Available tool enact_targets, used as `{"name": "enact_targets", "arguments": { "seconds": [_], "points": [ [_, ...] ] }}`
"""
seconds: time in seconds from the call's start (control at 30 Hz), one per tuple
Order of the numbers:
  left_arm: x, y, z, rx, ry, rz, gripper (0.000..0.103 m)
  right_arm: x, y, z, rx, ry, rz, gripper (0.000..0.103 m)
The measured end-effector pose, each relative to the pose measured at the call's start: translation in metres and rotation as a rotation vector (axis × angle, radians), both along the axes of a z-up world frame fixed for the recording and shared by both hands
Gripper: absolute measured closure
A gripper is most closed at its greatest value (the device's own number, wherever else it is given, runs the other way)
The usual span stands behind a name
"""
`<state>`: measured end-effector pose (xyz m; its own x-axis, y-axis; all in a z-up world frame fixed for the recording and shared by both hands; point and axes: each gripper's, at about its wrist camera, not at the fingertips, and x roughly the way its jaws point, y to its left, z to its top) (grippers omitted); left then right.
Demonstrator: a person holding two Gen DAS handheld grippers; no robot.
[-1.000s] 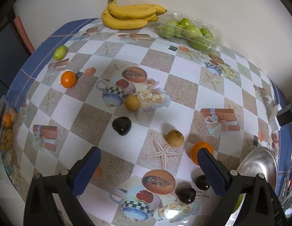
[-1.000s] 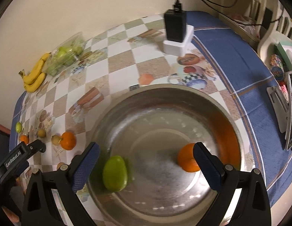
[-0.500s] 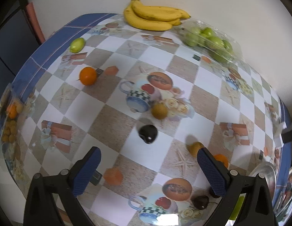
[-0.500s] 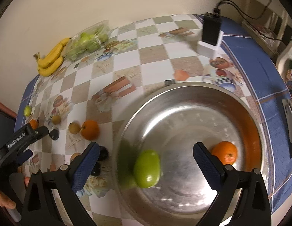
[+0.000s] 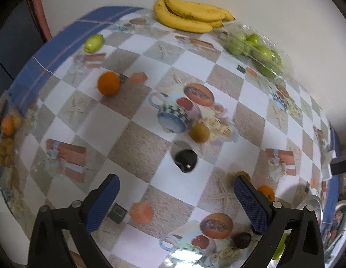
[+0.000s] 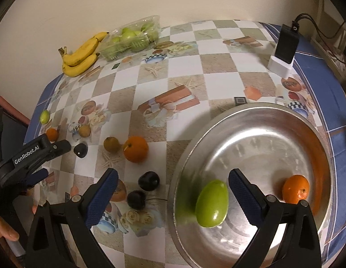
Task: Organize fruits
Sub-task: 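Withdraw both tools from the bowl toward the remaining fruits, then grasp another orange with the right tool while the left tool grasps a kiwi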
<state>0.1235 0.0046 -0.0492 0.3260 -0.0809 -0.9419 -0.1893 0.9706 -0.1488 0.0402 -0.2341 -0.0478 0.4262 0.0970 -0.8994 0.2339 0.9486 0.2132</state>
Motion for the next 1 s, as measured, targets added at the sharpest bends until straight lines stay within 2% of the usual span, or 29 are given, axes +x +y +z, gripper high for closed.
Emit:
{"name": "enact_targets", "arguments": {
  "seconds": [0.03, 0.07, 0.13, 0.2, 0.27, 0.47, 0.73, 0.9, 1.0],
  "points": [
    [0.000, -0.002, -0.002, -0.015, 0.007, -0.010, 0.000, 0.001, 0.001, 0.000, -0.005, -0.004, 0.005, 0.010],
    [0.001, -0.004, -0.002, -0.023, 0.010, -0.018, 0.000, 0.002, 0.002, 0.000, -0.009, -0.007, 0.009, 0.020],
    [0.002, -0.009, -0.003, -0.037, 0.012, -0.038, 0.001, 0.005, 0.004, 0.000, -0.007, -0.012, 0.019, 0.030],
    [0.004, -0.014, -0.004, -0.058, 0.012, -0.064, 0.002, 0.009, 0.006, -0.001, 0.001, -0.019, 0.027, 0.031],
    [0.005, -0.019, -0.003, -0.077, 0.009, -0.082, 0.007, 0.013, 0.010, -0.001, 0.007, -0.026, 0.037, 0.037],
    [0.013, -0.032, -0.007, -0.119, 0.011, -0.132, 0.016, 0.029, 0.027, -0.005, 0.012, -0.034, 0.083, 0.040],
    [0.025, -0.040, -0.021, -0.147, 0.025, -0.154, 0.022, 0.046, 0.042, -0.025, -0.005, 0.005, 0.119, 0.043],
    [0.028, -0.046, -0.017, -0.137, -0.008, -0.176, 0.022, 0.055, 0.042, -0.040, 0.008, 0.038, 0.113, 0.043],
    [0.029, -0.048, -0.016, -0.137, -0.008, -0.185, 0.022, 0.057, 0.043, -0.045, 0.008, 0.050, 0.114, 0.050]
  ]
}}
